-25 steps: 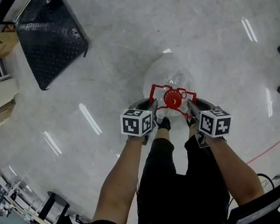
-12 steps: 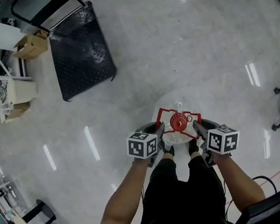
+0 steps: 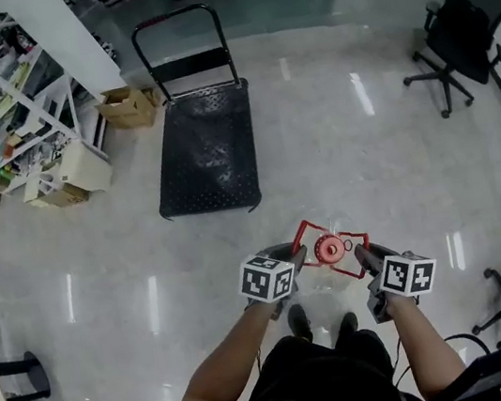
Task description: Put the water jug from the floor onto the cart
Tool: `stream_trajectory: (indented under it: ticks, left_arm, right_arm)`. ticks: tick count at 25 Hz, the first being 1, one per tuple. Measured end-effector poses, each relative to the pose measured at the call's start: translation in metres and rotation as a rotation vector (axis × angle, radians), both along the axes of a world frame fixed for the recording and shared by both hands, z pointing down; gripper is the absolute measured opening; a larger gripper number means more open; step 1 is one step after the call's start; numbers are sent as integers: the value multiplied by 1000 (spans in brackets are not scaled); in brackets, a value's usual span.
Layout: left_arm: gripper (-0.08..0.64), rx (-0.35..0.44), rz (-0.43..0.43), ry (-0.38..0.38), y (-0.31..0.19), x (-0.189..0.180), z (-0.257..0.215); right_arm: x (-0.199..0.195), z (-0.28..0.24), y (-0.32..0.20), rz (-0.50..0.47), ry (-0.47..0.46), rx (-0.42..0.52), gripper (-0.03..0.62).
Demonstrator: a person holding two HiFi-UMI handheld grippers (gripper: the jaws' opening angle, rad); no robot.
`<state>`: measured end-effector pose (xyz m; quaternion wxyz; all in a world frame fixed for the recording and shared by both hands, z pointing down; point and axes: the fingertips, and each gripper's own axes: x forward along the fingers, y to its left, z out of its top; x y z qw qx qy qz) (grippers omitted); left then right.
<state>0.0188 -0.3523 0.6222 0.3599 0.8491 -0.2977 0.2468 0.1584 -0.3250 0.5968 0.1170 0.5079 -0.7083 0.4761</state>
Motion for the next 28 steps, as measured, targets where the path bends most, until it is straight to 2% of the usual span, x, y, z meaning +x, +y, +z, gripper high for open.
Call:
stream_trajectory:
  ticks: [5, 11, 18, 23, 28]
  left_arm:
    - [49, 96, -51, 18, -58, -40, -54]
    - [51, 145, -152, 10, -121, -78, -84]
    - [51, 131, -340, -13, -195, -127, -91]
    - [51, 144, -456, -30, -247, -146, -100]
    - [51, 137, -532, -44, -291, -181, -93]
  right_arm:
    - [-44, -53, -68, -67, 5, 84, 91]
    - [-84, -81, -146, -181, -17, 144, 91]
    - [-137, -87, -246, -366, -60, 154, 91]
    - [-161, -97, -315, -499, -79, 172, 91]
    - [-201, -90, -366, -565, -92, 164, 91]
